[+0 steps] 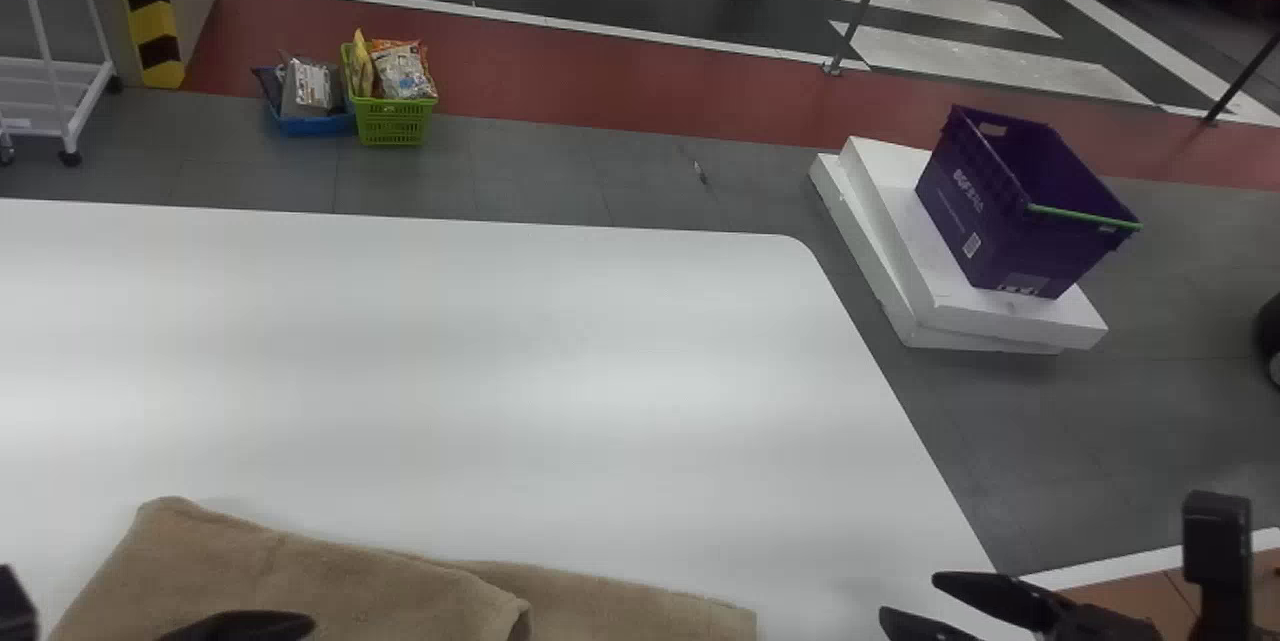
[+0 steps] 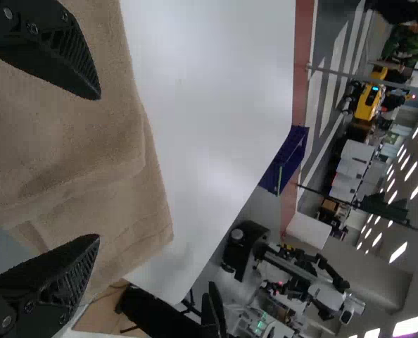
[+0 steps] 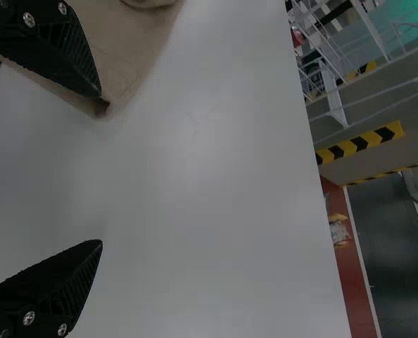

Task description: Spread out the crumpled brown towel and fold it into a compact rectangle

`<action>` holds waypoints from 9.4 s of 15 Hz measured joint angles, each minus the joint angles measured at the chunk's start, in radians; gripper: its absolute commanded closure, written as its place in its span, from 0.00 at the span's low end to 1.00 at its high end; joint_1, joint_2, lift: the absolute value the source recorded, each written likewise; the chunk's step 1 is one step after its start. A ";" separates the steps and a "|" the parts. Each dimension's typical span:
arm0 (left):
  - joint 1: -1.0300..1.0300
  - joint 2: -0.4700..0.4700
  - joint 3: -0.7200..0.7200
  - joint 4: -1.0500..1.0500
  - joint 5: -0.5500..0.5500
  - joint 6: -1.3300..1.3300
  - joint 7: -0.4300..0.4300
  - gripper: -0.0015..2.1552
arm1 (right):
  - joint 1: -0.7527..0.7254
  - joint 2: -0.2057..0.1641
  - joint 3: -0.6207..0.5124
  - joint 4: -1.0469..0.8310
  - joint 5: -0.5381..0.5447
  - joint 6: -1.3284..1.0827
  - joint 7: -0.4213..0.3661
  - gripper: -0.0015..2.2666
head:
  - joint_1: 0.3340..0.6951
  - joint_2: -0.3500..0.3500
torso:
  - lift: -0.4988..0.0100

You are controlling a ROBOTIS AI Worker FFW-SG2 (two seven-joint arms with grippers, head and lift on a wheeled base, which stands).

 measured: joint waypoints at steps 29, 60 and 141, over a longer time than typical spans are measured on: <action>-0.027 0.000 0.542 0.185 0.317 -0.150 -0.077 0.02 | -0.036 0.031 0.727 -0.147 0.110 0.561 -0.354 0.13 | 1.00 0.97 | 0.73; -0.033 0.000 0.533 0.220 0.313 -0.153 -0.090 0.03 | -0.251 0.031 0.671 -0.006 -0.040 0.596 -0.546 0.52 | 1.00 0.86 | 0.73; -0.047 0.000 0.569 0.254 0.319 -0.176 -0.142 0.04 | -0.436 0.031 0.901 0.114 0.328 0.606 -0.343 0.12 | 1.00 0.94 | 0.73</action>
